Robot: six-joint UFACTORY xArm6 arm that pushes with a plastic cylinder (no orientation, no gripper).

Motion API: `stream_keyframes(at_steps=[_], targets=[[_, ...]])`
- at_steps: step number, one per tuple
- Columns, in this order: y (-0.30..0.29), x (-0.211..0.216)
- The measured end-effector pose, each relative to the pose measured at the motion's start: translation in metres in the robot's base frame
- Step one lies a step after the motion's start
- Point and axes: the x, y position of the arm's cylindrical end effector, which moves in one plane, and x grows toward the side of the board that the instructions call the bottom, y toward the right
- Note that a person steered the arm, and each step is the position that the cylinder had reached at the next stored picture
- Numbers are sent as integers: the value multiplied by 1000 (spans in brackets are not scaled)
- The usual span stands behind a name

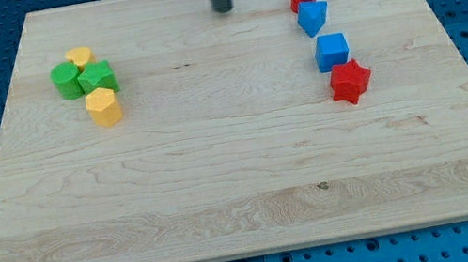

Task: Move blue triangle to the center

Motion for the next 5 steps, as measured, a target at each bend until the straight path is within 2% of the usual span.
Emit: stream_keyframes(at_steps=[1, 2, 5], targets=[[79, -21], [143, -20], [134, -19]])
